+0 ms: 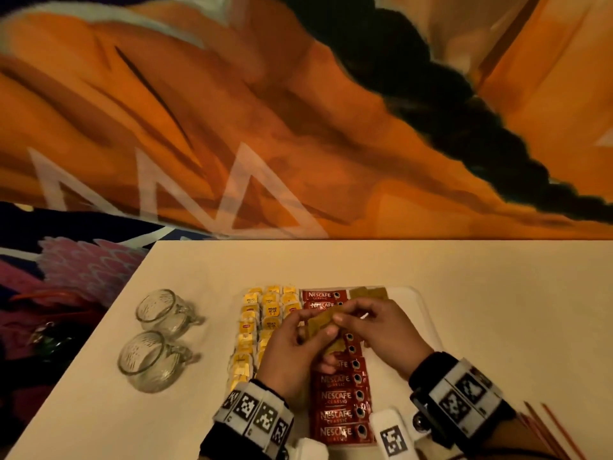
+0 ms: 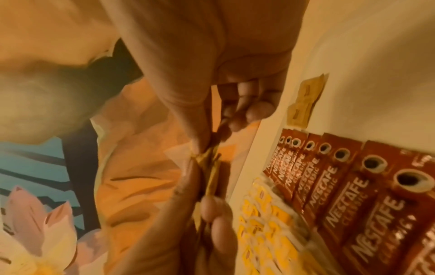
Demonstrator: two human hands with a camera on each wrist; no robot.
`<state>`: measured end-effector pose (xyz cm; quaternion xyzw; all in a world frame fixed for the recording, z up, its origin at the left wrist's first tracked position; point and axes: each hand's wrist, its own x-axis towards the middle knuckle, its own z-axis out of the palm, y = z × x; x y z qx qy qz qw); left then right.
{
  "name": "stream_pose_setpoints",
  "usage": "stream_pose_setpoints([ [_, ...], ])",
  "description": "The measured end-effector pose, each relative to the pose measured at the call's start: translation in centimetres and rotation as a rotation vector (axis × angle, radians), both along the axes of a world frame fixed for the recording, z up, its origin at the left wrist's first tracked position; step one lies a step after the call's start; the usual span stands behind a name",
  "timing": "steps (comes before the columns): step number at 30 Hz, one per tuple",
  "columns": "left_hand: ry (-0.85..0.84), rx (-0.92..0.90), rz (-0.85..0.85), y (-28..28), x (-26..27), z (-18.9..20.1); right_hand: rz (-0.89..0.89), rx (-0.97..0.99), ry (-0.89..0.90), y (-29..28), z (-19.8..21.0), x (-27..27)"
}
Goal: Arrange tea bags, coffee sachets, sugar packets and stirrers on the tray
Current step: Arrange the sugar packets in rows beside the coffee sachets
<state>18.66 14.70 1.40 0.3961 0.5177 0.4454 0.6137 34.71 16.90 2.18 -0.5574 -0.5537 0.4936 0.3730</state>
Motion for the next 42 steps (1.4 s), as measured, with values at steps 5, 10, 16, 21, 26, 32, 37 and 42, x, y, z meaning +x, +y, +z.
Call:
stream_pose_setpoints([
  [5,-0.025,-0.114,0.001,-0.1,-0.9,1.0,-0.103,0.096,0.017,-0.3,1.3,1.2],
  [10,-0.098,-0.231,-0.053,0.0,-0.9,2.1,-0.067,0.148,0.022,-1.4,2.5,1.3],
  [16,-0.152,-0.083,0.039,0.2,-0.7,2.7,0.001,0.175,0.004,-2.2,3.0,1.2],
  [21,-0.098,0.063,0.105,-0.1,-0.5,3.2,-0.09,0.035,0.245,-2.7,3.5,0.7],
  [26,-0.011,0.131,0.055,-0.5,-0.3,3.2,-0.076,0.011,0.156,-2.6,3.3,0.3],
  [32,0.079,0.086,-0.031,-0.7,0.1,2.9,-0.101,0.026,0.185,-2.1,3.7,1.2],
  [37,0.051,0.067,0.013,-0.5,0.9,2.6,-0.072,-0.091,0.227,-2.3,2.6,1.1],
  [42,0.12,0.023,-0.063,-0.1,0.3,1.9,-0.211,-0.131,0.223,-0.1,1.6,3.0],
])
